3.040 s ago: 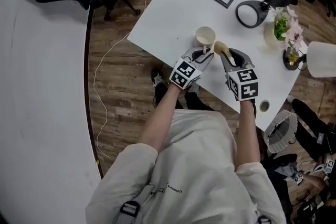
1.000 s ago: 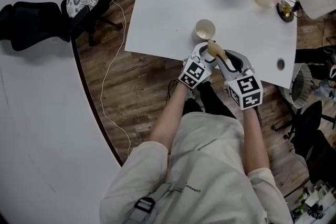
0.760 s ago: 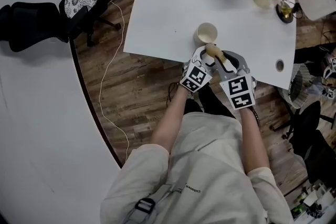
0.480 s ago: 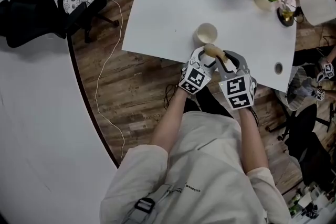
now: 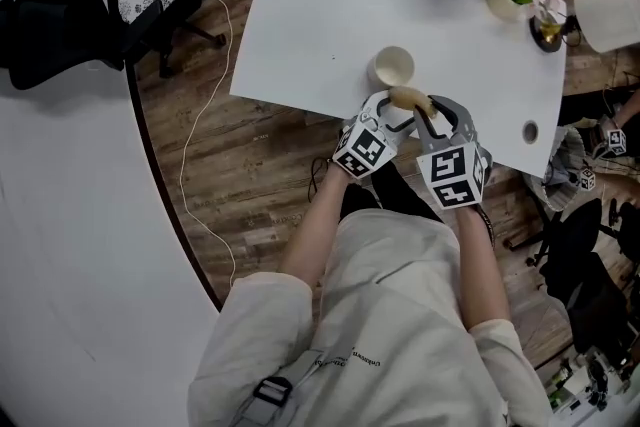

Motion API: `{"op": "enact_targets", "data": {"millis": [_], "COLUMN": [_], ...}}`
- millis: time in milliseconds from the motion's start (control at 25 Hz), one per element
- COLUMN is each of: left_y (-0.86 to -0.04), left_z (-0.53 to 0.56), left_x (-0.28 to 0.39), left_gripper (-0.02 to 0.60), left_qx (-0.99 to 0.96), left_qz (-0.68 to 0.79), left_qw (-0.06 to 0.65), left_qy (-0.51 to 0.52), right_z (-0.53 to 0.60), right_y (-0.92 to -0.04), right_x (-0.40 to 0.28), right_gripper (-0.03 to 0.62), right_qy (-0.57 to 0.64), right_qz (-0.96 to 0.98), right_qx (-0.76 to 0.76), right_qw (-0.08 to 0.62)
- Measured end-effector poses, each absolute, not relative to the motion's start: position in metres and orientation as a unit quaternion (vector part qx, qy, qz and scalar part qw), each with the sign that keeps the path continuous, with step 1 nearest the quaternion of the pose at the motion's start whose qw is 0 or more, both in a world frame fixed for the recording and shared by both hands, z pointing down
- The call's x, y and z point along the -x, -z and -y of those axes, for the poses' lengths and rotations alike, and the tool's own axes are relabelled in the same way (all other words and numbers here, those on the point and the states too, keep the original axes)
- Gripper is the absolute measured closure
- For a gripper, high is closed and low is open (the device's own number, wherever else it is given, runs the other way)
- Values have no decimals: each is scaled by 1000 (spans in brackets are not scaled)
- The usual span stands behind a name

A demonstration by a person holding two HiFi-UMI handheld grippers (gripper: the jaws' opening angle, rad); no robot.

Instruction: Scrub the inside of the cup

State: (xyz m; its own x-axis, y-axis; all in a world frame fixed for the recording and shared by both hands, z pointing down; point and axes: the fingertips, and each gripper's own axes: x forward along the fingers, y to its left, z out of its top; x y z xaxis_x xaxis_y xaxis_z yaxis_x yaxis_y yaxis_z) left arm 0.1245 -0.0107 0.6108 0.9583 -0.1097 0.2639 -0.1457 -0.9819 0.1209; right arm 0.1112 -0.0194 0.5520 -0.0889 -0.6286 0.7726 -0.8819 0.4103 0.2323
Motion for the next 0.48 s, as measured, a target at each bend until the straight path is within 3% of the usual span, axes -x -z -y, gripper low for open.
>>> {"op": "enact_targets", "data": {"millis": [160,280,480], "left_y": [-613,-610,-607], "left_z": [11,28,38], "left_x": [-120,-111,-96], "left_gripper": [371,422,426], "left_qx": [-988,-985,-977], "left_qz": [32,98,164], "left_qw": [49,55,81], "left_qy": [-144,-132,-110], "right_z": [19,18,19], "right_y": [-555,-556,-556], "right_x": [-113,-113,-118], "right_gripper": [464,464,464], "right_qy": [-149,-152,-159], "right_qz": [721,717,714], "right_qx": [-518,-522,-525], "right_qw": [435,437,434]}}
